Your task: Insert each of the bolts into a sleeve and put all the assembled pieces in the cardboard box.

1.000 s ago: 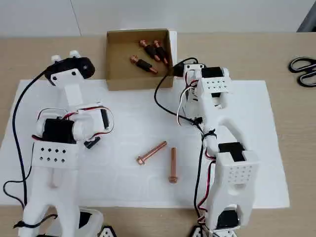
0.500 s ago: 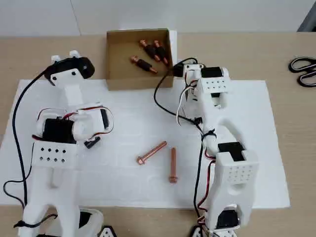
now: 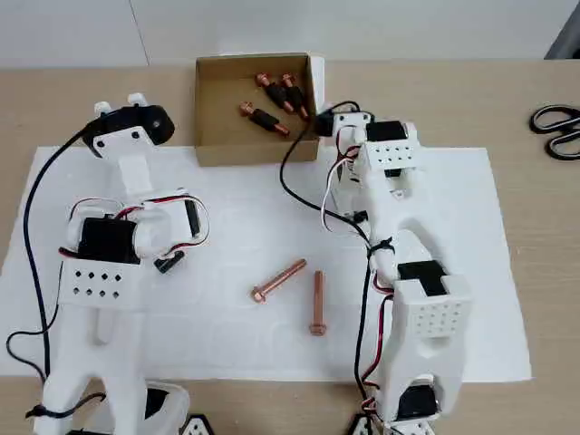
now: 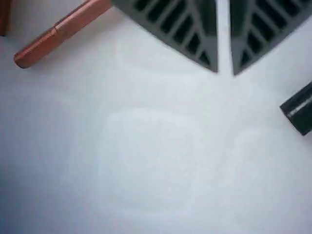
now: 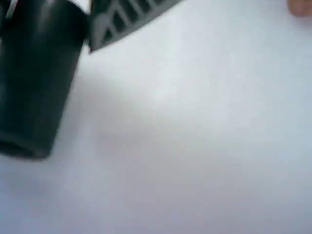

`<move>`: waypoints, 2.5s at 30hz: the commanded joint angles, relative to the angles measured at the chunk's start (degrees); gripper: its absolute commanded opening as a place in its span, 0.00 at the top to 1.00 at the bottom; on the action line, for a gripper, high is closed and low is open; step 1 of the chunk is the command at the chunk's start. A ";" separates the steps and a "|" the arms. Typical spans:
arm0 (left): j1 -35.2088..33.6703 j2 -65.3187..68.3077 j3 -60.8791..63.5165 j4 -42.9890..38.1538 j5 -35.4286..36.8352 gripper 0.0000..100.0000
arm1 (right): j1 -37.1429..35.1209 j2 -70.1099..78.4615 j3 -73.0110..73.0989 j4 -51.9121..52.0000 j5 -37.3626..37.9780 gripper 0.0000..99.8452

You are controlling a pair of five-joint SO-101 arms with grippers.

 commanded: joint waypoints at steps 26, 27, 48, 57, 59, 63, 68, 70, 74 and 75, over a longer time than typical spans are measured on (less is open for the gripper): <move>0.18 0.00 -2.33 -0.18 0.18 0.99 | -2.51 0.22 -3.60 -4.97 -0.53 0.79; 0.18 0.00 -2.33 -0.18 0.26 0.99 | -2.68 0.40 -3.52 -4.97 -0.53 0.79; 0.18 -0.09 -2.24 0.00 0.26 0.99 | -3.21 6.99 -3.78 -6.64 -0.53 1.00; 3.25 0.44 -4.09 3.25 0.44 0.99 | -3.65 -1.71 -7.30 1.80 -0.44 0.99; 6.07 0.88 -5.49 5.27 0.44 0.99 | -3.30 -6.73 -7.30 3.74 -0.44 0.99; 8.53 6.59 -9.63 6.42 0.53 0.99 | -3.38 -17.19 -7.21 6.29 -0.35 0.99; 8.53 20.66 -13.41 6.68 3.60 0.99 | -3.12 -26.77 -5.36 7.25 -0.53 0.99; 8.79 26.20 -14.81 6.77 3.87 0.99 | -3.12 -31.08 -3.78 7.87 -0.53 0.99; 10.64 34.55 -19.65 9.05 7.74 0.99 | -3.12 -41.19 1.41 7.78 -0.62 0.99; 11.69 36.13 -21.41 10.55 10.29 0.99 | -2.95 -43.74 2.46 7.69 -0.62 0.99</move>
